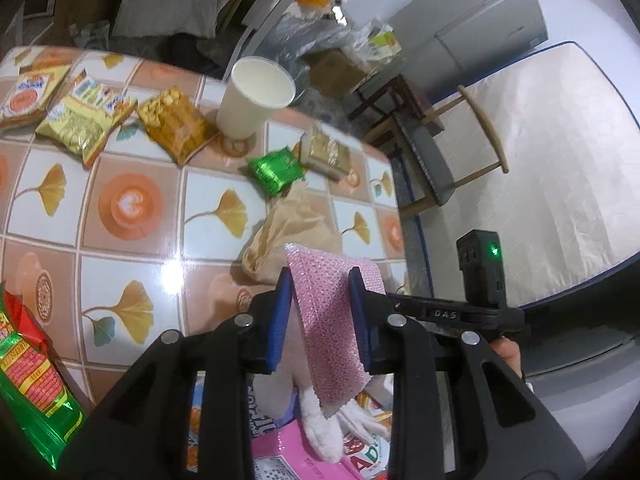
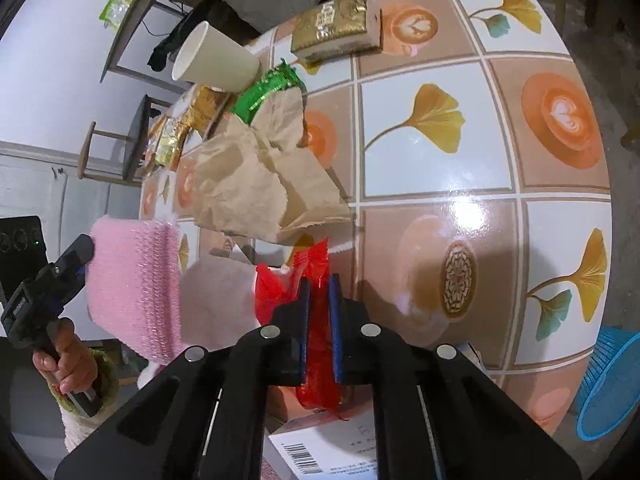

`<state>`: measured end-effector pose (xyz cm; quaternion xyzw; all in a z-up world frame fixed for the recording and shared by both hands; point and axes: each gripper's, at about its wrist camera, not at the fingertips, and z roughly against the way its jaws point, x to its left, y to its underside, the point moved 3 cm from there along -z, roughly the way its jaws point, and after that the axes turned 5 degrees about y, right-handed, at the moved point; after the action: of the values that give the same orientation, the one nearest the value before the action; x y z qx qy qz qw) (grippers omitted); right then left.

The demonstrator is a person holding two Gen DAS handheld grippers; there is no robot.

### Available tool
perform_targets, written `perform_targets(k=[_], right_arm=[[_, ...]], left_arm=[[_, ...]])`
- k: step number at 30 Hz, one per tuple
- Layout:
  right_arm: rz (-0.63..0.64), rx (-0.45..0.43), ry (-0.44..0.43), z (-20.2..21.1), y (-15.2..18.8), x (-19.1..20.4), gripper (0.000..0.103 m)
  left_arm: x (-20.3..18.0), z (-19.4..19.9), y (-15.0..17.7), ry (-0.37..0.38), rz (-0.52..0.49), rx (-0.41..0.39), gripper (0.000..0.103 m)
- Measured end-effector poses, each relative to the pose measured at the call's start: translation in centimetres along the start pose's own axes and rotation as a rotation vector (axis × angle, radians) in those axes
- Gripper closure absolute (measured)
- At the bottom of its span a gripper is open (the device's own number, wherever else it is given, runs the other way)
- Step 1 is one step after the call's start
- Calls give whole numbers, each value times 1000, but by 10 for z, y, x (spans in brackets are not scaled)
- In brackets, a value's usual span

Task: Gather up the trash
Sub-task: 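Grasp the pink cloth with the left gripper while the right gripper grasps the red wrapper, then carry the pink cloth and red wrapper over the wastebasket and release both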

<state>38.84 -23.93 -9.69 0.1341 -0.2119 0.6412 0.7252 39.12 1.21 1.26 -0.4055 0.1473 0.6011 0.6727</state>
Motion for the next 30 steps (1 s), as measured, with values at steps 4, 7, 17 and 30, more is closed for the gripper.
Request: perform_targets(k=[4,7,17,30], right_arm=[[3,-39,-15,12,0,5,97],[5,-73,-37,26,0,8,97],[42,-219,-37,86,10,23,98],[43,-386,-51,185,85,-3,98]], left_arm=[[-8,15,-3,19,-21,-40,77],[-12,23,-3,29,-25,-62,77],[-33,60,-3,75,-61,-149,77],[-104,60,35,122,-175,-124,77]])
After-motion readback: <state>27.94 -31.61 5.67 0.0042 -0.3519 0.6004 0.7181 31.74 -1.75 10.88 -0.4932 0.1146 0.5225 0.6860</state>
